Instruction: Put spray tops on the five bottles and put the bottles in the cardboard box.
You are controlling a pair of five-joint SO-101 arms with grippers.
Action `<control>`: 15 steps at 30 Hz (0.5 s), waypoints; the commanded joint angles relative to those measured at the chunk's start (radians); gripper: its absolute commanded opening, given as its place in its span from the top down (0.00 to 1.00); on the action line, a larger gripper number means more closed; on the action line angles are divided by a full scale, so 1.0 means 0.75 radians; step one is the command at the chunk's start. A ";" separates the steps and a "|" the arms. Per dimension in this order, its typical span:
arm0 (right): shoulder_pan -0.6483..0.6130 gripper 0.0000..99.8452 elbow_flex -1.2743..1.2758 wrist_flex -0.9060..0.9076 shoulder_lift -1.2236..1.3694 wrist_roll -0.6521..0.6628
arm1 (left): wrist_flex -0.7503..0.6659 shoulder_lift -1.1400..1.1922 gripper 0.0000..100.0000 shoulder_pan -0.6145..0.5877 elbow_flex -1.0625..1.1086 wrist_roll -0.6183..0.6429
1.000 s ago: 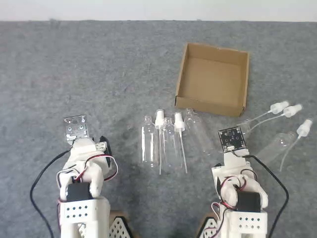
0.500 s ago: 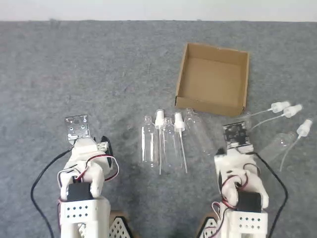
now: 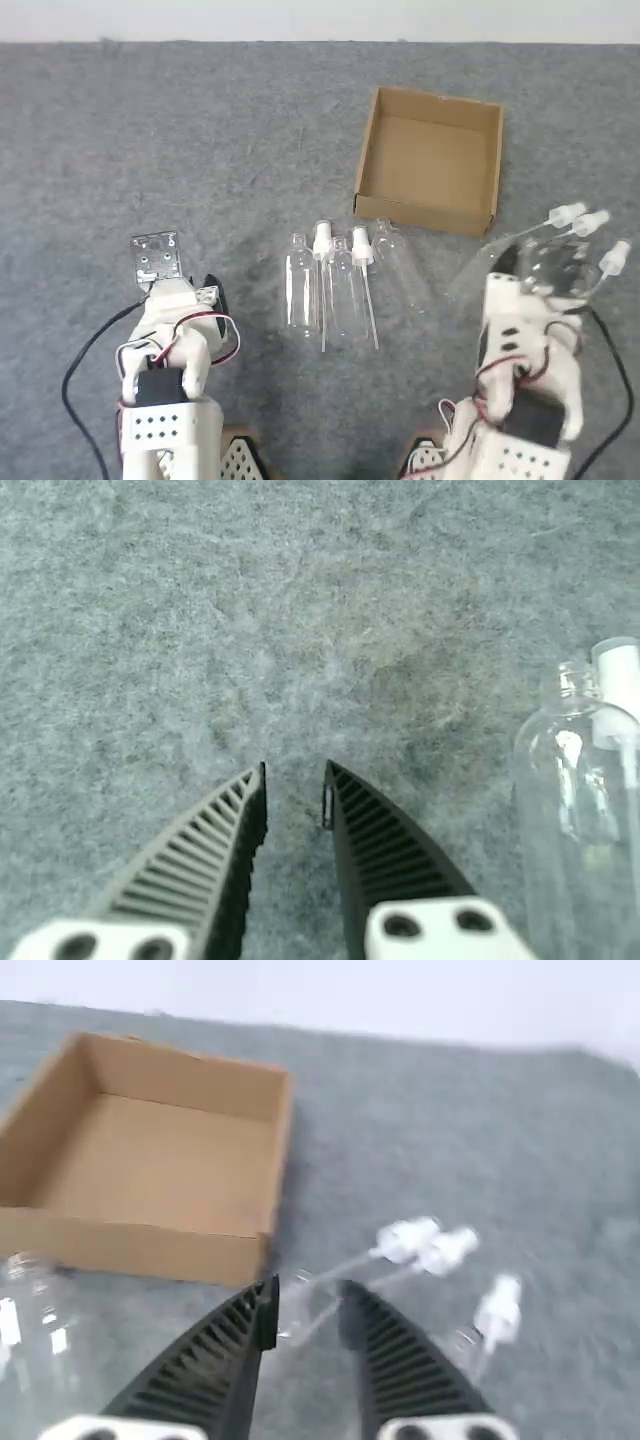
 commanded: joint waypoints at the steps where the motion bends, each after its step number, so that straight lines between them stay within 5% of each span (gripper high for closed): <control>1: 0.120 0.84 -0.266 -0.083 0.371 -0.082 | 0.008 -0.020 0.92 0.006 -0.013 0.006; 15: 0.296 0.84 -0.998 0.095 1.679 -0.309 | 0.008 -0.020 0.92 0.006 -0.013 0.006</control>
